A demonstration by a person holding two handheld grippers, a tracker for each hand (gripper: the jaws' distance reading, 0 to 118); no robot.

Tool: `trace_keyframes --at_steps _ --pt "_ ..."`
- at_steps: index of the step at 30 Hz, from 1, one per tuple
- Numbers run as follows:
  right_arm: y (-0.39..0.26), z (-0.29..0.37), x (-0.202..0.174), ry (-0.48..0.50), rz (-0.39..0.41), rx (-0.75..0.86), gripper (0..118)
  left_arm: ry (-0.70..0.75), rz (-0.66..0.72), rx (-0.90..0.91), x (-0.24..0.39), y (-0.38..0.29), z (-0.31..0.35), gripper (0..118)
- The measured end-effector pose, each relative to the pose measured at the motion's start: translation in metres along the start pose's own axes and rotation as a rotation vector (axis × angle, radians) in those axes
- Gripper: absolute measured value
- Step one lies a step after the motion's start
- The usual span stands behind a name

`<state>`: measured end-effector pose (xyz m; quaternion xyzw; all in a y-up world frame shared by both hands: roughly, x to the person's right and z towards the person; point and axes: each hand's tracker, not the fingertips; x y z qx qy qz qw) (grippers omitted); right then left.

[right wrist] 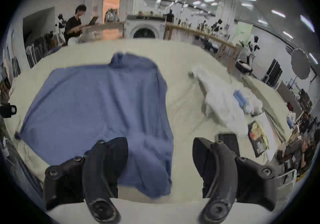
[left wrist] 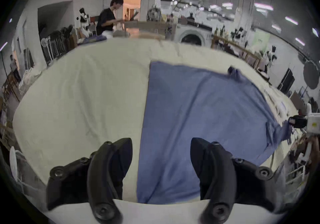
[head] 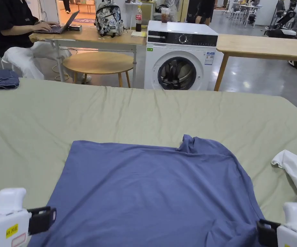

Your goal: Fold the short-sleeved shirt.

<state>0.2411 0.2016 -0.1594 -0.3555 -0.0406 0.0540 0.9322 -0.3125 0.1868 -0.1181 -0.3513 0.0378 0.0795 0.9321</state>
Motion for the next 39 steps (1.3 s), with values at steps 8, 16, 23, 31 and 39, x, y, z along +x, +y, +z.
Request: trace_keyframes --at_steps 8,16,23,31,39 --pt "0.028 0.008 -0.043 -0.013 0.013 0.169 79 0.007 -0.049 0.187 0.043 0.038 0.006 57" --pt "0.038 0.020 -0.056 0.060 -0.073 0.401 2 0.059 -0.086 0.355 0.056 0.049 0.012 0" --pt "0.047 0.029 -0.080 0.104 -0.118 0.506 0 0.099 -0.106 0.393 0.070 0.047 0.019 0" --pt "0.052 0.026 -0.094 0.115 -0.074 0.454 0 0.081 -0.115 0.135 0.051 0.040 0.010 0" --pt "0.035 0.011 -0.094 0.121 -0.030 0.362 0 0.055 -0.036 -0.192 -0.005 -0.002 -0.001 5"
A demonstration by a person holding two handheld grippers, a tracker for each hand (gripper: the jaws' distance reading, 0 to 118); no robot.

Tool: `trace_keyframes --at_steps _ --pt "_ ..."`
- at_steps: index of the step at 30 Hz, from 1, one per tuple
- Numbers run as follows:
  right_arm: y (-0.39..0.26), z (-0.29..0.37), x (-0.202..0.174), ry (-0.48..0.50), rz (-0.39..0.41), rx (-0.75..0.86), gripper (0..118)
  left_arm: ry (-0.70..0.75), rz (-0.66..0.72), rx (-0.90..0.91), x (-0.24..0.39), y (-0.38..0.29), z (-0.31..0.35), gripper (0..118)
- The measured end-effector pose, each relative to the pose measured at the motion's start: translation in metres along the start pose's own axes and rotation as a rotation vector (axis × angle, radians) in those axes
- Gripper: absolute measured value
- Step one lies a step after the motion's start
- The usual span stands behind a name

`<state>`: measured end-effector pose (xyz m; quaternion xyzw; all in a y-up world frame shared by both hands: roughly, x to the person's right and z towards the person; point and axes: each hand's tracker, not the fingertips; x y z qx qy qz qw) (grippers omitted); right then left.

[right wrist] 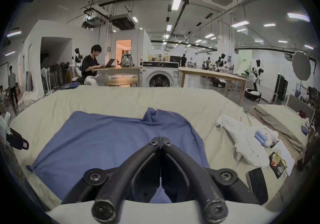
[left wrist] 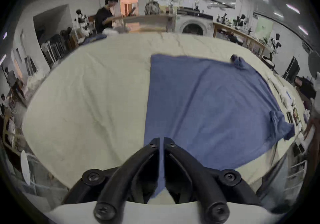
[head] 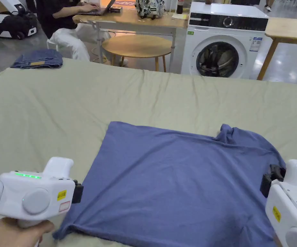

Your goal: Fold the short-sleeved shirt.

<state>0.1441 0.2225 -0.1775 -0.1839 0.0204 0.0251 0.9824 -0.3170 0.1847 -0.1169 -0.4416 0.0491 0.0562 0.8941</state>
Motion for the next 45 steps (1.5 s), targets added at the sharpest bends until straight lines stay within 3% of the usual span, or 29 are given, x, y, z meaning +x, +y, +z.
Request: trace_keyframes --at_steps 2,3,4,5,12,16,17,20,22,23,26,30,31,38,42,45 --pt "-0.007 -0.002 0.000 0.002 0.008 -0.027 0 -0.017 0.050 -0.069 -0.011 -0.011 -0.004 27" --pt "-0.009 -0.003 0.000 0.001 0.012 -0.036 0 -0.014 0.064 -0.085 -0.016 -0.015 -0.006 56" --pt "-0.012 -0.004 0.001 0.000 0.014 -0.042 0 -0.006 0.077 -0.104 -0.020 -0.020 -0.010 75" --pt "-0.014 -0.003 0.001 0.000 0.017 -0.048 0 0.016 0.082 -0.138 -0.023 -0.024 -0.014 80" --pt "-0.028 -0.005 0.007 -0.009 0.030 -0.105 0 0.061 0.128 -0.280 -0.025 -0.044 -0.047 80" --pt "-0.035 -0.003 0.013 -0.018 0.038 -0.138 0 0.118 0.012 -0.258 -0.002 -0.047 -0.045 77" --pt "-0.037 -0.002 0.015 -0.020 0.038 -0.149 0 0.106 -0.006 -0.258 0.002 -0.046 -0.044 70" --pt "-0.040 -0.002 0.020 -0.024 0.037 -0.191 0 0.067 -0.032 -0.266 0.007 -0.043 -0.041 40" --pt "-0.041 0.002 0.025 -0.033 0.039 -0.227 0 0.029 -0.039 -0.263 0.006 -0.041 -0.040 7" --pt "-0.041 0.004 0.028 -0.040 0.044 -0.266 0 0.014 -0.040 -0.255 0.008 -0.040 -0.040 2" --pt "-0.043 0.007 0.043 -0.070 0.073 -0.342 5 0.030 -0.065 -0.265 0.008 -0.039 -0.040 2" --pt "-0.051 0.007 0.070 -0.065 0.094 -0.515 67 0.019 -0.051 -0.259 0.005 -0.040 -0.038 2" --pt "-0.055 0.005 0.076 -0.060 0.087 -0.554 70 0.017 -0.049 -0.258 0.004 -0.040 -0.038 2" --pt "-0.097 -0.002 0.107 -0.071 0.021 -0.701 70 0.011 -0.038 -0.252 0.007 -0.042 -0.031 2" --pt "-0.116 -0.007 0.111 -0.034 -0.005 -0.735 57 0.008 -0.038 -0.255 0.008 -0.041 -0.029 2" --pt "-0.109 -0.004 0.108 -0.010 -0.001 -0.733 35 0.002 -0.033 -0.254 0.009 -0.041 -0.026 2"
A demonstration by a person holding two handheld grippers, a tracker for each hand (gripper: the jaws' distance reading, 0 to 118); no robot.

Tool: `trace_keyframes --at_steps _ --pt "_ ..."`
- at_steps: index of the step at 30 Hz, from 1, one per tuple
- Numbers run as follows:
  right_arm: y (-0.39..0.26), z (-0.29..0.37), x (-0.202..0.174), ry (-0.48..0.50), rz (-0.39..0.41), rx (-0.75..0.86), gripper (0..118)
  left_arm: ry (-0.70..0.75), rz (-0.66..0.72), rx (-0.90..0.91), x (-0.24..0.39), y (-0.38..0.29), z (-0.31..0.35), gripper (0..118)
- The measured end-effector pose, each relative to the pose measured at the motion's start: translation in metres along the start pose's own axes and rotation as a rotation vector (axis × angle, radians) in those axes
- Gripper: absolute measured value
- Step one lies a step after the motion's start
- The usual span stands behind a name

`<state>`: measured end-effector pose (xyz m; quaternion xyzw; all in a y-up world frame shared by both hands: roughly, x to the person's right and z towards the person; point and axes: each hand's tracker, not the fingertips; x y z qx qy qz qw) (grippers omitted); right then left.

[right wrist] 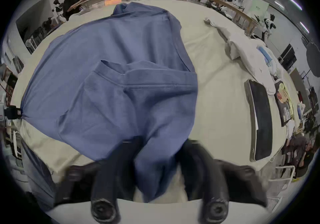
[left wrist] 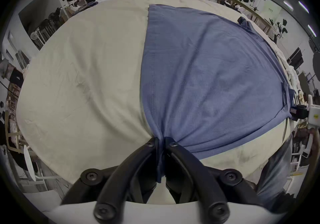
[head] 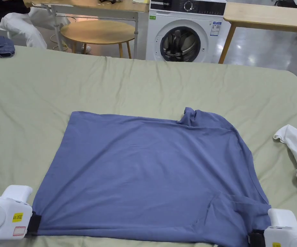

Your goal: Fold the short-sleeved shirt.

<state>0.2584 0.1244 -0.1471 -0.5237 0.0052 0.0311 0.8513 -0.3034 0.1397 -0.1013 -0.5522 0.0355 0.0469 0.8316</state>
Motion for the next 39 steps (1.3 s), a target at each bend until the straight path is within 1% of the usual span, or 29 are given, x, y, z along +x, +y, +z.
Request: trace_keyframes --at_steps 1,2,3,4,5,6,9,11,13,17,22,27,30,35,39 --pt "0.002 0.002 -0.001 0.023 0.002 0.003 28 -0.002 0.000 0.000 -0.002 0.002 0.000 2" --pt "0.003 0.003 -0.003 0.078 0.000 0.003 5 -0.003 -0.001 0.001 -0.001 0.002 0.001 2" --pt "0.004 0.003 -0.007 0.019 0.020 -0.011 5 -0.002 -0.002 0.004 0.000 0.002 0.003 2" --pt "0.005 0.004 -0.010 -0.021 0.080 -0.006 5 -0.004 -0.002 0.008 0.000 0.002 0.005 2" --pt "0.005 0.005 -0.013 -0.024 0.108 0.005 5 -0.017 0.004 0.018 -0.001 0.004 0.007 1" --pt "0.006 0.008 -0.012 -0.017 0.080 0.006 5 -0.033 0.018 0.031 -0.001 0.005 0.010 1" --pt "0.011 0.018 -0.012 -0.014 0.075 0.036 5 -0.026 0.016 0.064 0.000 0.010 0.020 1" --pt "0.017 0.030 -0.011 -0.020 0.072 0.076 5 -0.036 0.032 0.096 -0.001 0.015 0.027 1" --pt "0.027 0.047 -0.013 -0.003 0.054 0.126 5 -0.053 0.050 0.140 -0.004 0.023 0.034 1" --pt "0.054 0.063 -0.013 0.013 0.034 0.196 5 -0.058 0.073 0.202 -0.008 0.046 0.043 1" --pt "0.094 0.061 -0.013 0.014 0.018 0.259 5 -0.057 0.080 0.270 -0.010 0.083 0.040 1" --pt "0.136 0.035 -0.012 0.017 -0.009 0.277 5 -0.055 0.102 0.300 -0.014 0.132 0.022 1" --pt "0.161 0.007 -0.011 0.025 -0.030 0.254 5 -0.052 0.105 0.287 -0.014 0.159 0.002 1" --pt "0.187 -0.036 -0.011 0.035 -0.056 0.191 5 -0.018 0.064 0.254 -0.006 0.182 -0.034 1" --pt "0.195 -0.059 -0.014 0.026 -0.041 0.152 6 -0.005 0.076 0.214 -0.003 0.190 -0.056 1"
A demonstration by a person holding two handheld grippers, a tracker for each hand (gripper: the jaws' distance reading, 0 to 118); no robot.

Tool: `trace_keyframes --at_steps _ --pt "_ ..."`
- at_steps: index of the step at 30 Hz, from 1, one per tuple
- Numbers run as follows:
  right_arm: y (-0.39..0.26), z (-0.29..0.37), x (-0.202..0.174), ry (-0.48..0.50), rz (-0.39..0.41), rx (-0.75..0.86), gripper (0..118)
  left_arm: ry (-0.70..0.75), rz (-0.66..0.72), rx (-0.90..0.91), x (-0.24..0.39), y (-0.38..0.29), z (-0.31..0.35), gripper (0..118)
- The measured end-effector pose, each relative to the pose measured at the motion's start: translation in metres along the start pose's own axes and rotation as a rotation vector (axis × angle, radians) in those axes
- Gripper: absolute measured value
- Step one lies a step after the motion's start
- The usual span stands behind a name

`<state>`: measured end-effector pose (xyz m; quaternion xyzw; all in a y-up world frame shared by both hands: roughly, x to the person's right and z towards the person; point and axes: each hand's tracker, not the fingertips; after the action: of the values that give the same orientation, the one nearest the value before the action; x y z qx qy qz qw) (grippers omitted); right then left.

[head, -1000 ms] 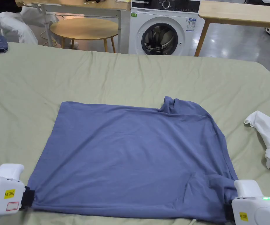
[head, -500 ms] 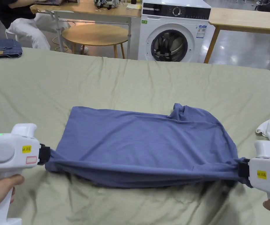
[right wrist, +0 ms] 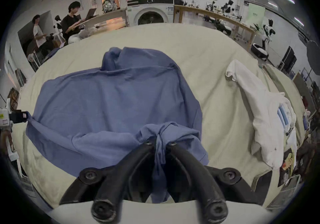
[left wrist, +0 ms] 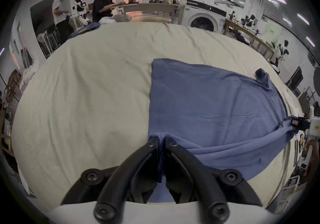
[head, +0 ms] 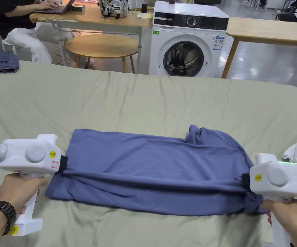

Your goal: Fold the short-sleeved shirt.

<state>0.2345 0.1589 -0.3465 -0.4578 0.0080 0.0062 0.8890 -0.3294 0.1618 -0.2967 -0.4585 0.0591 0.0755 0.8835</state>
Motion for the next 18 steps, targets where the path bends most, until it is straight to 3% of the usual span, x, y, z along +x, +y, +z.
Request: trace_keyframes --at_steps 3,6,7,8,9,10,18 --pt "0.001 -0.010 -0.002 -0.006 0.012 -0.007 8 -0.004 0.018 -0.005 -0.001 0.000 -0.007 1" --pt "-0.001 -0.011 -0.004 -0.021 0.027 0.010 21 -0.013 0.029 0.019 0.000 -0.002 -0.001 7" --pt "0.000 -0.009 -0.005 -0.035 0.031 0.024 30 -0.023 0.030 0.030 0.001 -0.002 0.002 17" --pt "0.000 -0.005 -0.006 -0.042 0.028 0.046 45 -0.026 0.028 0.043 0.001 -0.003 0.007 36" --pt "-0.002 0.002 -0.008 -0.040 0.020 0.080 68 -0.035 0.028 0.055 0.001 -0.003 0.011 66" --pt "-0.002 0.008 -0.009 -0.033 0.006 0.112 78 -0.049 0.026 0.061 0.001 -0.003 0.015 78" --pt "-0.011 0.076 -0.042 -0.027 0.004 0.436 77 -0.120 0.015 0.294 0.013 -0.011 0.071 79"
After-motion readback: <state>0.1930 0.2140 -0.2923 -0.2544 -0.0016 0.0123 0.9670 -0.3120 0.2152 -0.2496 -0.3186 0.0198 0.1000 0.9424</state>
